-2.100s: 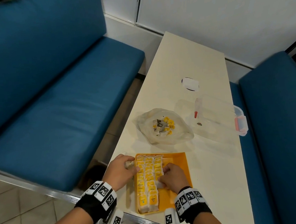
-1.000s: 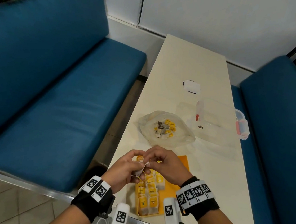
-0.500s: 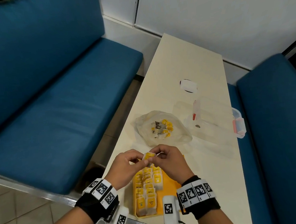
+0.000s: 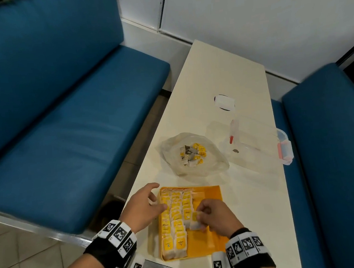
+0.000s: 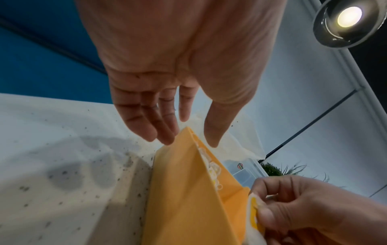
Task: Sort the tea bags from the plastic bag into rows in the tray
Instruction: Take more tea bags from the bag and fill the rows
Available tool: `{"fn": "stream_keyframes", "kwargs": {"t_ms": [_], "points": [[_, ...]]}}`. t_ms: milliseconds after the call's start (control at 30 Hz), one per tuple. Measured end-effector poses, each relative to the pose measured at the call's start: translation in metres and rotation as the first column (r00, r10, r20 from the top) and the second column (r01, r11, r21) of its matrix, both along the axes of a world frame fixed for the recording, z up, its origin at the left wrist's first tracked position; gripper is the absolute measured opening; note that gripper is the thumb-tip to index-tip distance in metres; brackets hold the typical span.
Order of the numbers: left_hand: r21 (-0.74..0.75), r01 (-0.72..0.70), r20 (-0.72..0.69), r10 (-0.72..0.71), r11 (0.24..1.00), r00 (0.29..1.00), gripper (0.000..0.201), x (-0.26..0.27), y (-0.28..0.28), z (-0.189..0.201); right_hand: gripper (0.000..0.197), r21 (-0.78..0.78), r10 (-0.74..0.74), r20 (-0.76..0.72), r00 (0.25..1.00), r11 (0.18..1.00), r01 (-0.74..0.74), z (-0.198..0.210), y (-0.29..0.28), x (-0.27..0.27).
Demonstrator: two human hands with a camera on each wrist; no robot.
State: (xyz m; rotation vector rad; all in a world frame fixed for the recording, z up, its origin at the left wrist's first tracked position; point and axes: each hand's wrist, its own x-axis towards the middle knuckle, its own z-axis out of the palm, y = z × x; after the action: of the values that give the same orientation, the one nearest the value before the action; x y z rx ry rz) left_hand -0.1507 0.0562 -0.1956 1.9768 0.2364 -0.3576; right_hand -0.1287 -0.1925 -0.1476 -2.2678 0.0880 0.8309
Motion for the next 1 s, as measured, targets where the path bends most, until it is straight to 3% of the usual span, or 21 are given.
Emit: {"fn": "stream_keyframes", "kwargs": {"t_ms": [167, 733, 867, 1000], "points": [[0.014, 0.041, -0.043, -0.04, 0.999, 0.998, 0.065, -0.005, -0.004, -0.007, 0.009, -0.1, 0.054, -0.044, 0.998, 0.993, -0.058, -0.024, 0.001, -0.01], [-0.016, 0.039, -0.064, -0.04, 0.999, 0.997, 0.065, -0.009, -0.004, -0.006, 0.018, -0.07, -0.188, -0.017, 0.982, 0.98, 0.187, -0.035, 0.026, -0.014], [0.083, 0.031, -0.021, -0.029, 0.996, 0.999, 0.058, 0.001, 0.002, 0.005, 0.02, -0.051, -0.282, 0.185, 0.941, 0.954, 0.296, -0.008, 0.022, -0.004], [0.14, -0.077, 0.109, 0.062, 0.987, 0.992, 0.041, 0.046, 0.006, 0.038, 0.034, 0.002, -0.422, 0.46, 0.781, 0.88, 0.475, 0.039, 0.0, 0.03]]}}
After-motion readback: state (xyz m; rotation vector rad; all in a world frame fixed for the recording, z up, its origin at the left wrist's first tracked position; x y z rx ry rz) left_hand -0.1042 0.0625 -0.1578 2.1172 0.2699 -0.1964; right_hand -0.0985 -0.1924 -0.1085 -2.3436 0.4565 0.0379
